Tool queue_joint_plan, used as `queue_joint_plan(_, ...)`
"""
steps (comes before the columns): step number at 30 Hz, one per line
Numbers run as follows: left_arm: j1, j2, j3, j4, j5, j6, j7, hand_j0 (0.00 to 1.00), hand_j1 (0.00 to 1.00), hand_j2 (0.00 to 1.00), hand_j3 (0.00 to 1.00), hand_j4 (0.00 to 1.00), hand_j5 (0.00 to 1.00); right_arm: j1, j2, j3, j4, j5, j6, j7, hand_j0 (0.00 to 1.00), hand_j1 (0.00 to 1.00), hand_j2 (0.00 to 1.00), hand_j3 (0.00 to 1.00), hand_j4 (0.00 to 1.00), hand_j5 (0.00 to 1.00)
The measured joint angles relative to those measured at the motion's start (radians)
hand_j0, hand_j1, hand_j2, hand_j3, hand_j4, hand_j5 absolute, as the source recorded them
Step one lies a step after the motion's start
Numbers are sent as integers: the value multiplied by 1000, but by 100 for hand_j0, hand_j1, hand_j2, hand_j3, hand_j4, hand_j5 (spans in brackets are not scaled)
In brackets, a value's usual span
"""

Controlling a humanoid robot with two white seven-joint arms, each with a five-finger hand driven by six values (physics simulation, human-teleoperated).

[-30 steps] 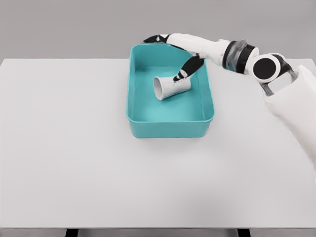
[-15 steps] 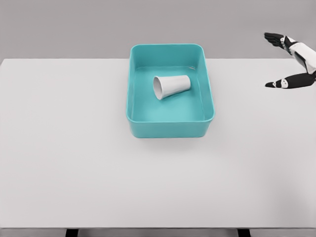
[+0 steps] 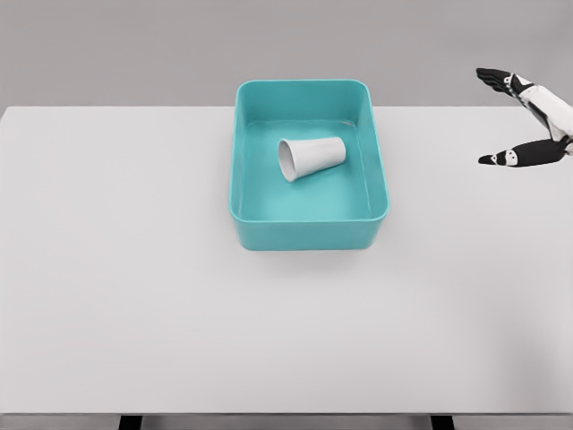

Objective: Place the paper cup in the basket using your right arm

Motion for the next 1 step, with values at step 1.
queue_joint_plan(1,0,0,0,0,0,0,0,100,100,100,100,100,100,0,0,0,0,0,0,0,100,100,100,100,100,100)
